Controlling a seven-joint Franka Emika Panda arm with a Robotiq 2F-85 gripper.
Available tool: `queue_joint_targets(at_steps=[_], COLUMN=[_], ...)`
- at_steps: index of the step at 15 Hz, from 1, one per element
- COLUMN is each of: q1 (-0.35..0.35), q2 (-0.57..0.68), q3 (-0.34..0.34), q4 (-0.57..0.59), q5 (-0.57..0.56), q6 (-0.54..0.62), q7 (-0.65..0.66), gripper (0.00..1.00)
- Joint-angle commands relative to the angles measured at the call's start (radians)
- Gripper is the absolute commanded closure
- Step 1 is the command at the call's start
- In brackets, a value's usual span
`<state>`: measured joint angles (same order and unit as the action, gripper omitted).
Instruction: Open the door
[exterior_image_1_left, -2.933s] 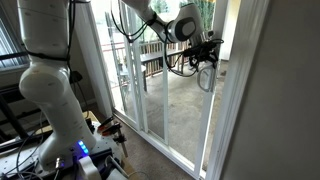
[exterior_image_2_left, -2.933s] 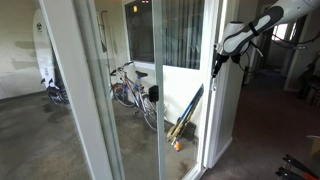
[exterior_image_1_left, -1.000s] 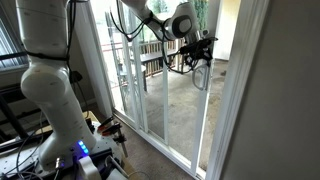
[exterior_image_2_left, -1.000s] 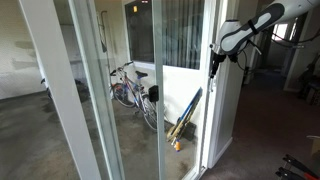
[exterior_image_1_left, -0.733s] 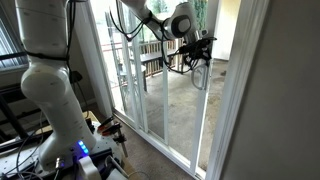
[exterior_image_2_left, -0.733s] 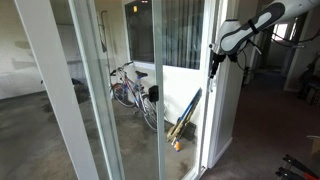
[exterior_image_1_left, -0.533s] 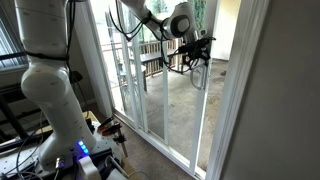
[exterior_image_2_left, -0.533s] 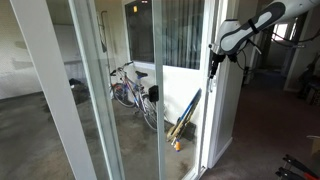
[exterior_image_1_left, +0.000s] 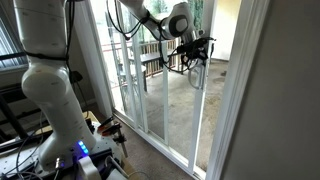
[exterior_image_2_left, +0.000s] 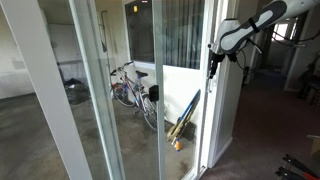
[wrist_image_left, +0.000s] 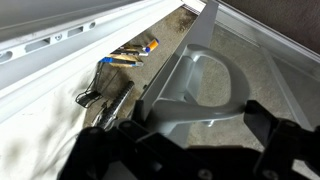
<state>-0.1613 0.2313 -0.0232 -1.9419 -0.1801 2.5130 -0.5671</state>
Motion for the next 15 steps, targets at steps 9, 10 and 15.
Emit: queue_joint_targets(at_steps=[9,10,15], q1=[0.134,0.131,0.095], q2=[0.049,0.051,0.074], q3=[0.005,0.011,0.042], q4=[0.031,0.029,0.023], q5=[-0.235,-0.219,-0.042], q6=[0.022,0.031,0.071], q7=[0.248,0.252,0.225], gripper=[0.0,0.0,0.0])
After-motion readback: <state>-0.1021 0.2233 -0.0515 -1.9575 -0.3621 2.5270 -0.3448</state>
